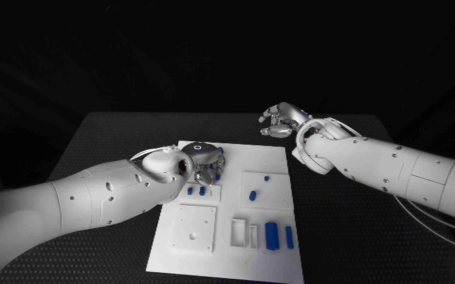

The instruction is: Assemble the parts on the task board

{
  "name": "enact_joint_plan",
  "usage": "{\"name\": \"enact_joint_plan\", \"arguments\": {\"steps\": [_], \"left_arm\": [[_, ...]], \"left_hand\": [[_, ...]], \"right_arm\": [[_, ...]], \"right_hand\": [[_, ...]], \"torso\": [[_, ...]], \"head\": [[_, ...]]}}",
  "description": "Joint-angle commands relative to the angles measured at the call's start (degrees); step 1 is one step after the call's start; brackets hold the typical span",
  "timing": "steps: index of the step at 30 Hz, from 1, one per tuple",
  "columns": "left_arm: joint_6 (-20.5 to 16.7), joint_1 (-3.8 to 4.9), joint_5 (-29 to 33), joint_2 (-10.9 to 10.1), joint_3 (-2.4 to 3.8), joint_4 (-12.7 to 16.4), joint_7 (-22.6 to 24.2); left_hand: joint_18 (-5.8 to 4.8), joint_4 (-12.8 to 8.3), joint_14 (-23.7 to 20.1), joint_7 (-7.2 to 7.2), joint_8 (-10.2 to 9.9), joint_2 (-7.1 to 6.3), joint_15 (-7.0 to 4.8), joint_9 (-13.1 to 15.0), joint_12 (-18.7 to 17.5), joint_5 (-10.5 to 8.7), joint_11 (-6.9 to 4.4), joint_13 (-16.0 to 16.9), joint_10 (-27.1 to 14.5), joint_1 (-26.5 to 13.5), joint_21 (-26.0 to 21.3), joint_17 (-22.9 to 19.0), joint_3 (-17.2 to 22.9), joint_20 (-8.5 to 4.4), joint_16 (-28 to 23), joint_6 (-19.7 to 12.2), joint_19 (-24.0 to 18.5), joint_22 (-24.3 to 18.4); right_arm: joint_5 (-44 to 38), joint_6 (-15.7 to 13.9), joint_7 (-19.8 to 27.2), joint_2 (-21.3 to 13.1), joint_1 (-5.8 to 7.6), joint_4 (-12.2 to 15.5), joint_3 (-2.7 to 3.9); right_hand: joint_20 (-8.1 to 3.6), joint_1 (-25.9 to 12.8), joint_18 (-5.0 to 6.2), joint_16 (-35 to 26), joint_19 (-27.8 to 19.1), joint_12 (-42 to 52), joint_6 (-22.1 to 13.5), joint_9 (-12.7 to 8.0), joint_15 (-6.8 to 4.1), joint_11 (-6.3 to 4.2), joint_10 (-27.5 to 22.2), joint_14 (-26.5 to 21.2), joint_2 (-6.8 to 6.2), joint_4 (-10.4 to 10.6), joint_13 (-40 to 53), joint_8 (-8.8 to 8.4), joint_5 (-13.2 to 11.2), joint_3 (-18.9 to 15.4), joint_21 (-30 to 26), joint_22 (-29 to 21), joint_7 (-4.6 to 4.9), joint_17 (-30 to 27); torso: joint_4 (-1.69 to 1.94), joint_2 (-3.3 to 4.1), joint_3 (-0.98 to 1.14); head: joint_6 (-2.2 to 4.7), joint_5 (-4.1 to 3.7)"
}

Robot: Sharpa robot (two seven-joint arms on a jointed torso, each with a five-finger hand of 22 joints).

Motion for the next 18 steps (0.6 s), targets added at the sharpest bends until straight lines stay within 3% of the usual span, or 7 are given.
{"name": "enact_joint_plan", "arguments": {"steps": [1, 7, 18], "left_arm": [[1.22, -0.23, -0.53, 0.41, 0.01, -0.3, 0.09], [1.06, -0.78, -0.33, 0.87, 0.01, -0.78, 0.36], [1.58, -1.38, 0.44, 1.48, -0.01, -1.13, 0.5]], "left_hand": [[0.96, -0.1, 0.5, -0.08, 0.4, 0.83, -0.18, -0.12, 0.37, 0.27, 0.05, 0.04, 0.64, 0.09, 0.41, 0.14, 0.02, -2.2, 0.39, 0.53, 0.56, 0.14], [0.95, -0.15, 1.05, -0.12, 0.46, 1.63, -0.47, -0.3, 0.71, 0.14, -0.25, 0.06, 1.53, 0.18, 0.61, 0.31, -0.01, -2.43, 0.91, 0.98, 0.98, 0.38], [0.98, -0.07, 2.08, 0.17, -0.13, 1.12, -0.58, -0.87, 0.21, -0.62, -0.28, -0.36, 1.48, -0.44, 0.75, 0.36, -0.5, -2.7, 1.43, 0.4, 1.6, 0.6]], "right_arm": [[-0.8, 0.58, 0.56, 0.03, -0.02, 0.12, 0.01], [-0.86, 0.58, 0.53, 0.04, -0.02, 0.15, 0.01], [-0.99, 0.66, 0.5, 0.01, -0.02, 0.28, 0.01]], "right_hand": [[0.25, -0.16, 0.93, 0.05, -0.08, 0.36, 0.31, -0.07, -0.26, 0.39, -5.55, -0.22, 0.53, -0.09, -0.07, 0.3, 0.23, -0.18, -0.26, 0.06, 0.19, -0.05], [0.25, -0.17, 0.93, 0.06, -0.07, 0.38, 0.32, -0.07, -0.26, 0.39, -5.54, -0.21, 0.54, -0.09, -0.08, 0.31, 0.24, -0.18, -0.26, 0.07, 0.18, -0.06], [0.24, -0.15, 0.93, 0.08, -0.05, 0.42, 0.33, -0.08, -0.27, 0.38, -5.52, -0.19, 0.56, -0.11, -0.11, 0.33, 0.26, -0.19, -0.26, 0.09, 0.17, -0.06]], "torso": [[-0.03, 0.02, -0.01], [-0.07, 0.07, -0.03], [-0.05, 0.06, 0.01]], "head": [[-0.01, -0.01], [-0.07, -0.14], [-0.26, -0.29]]}}
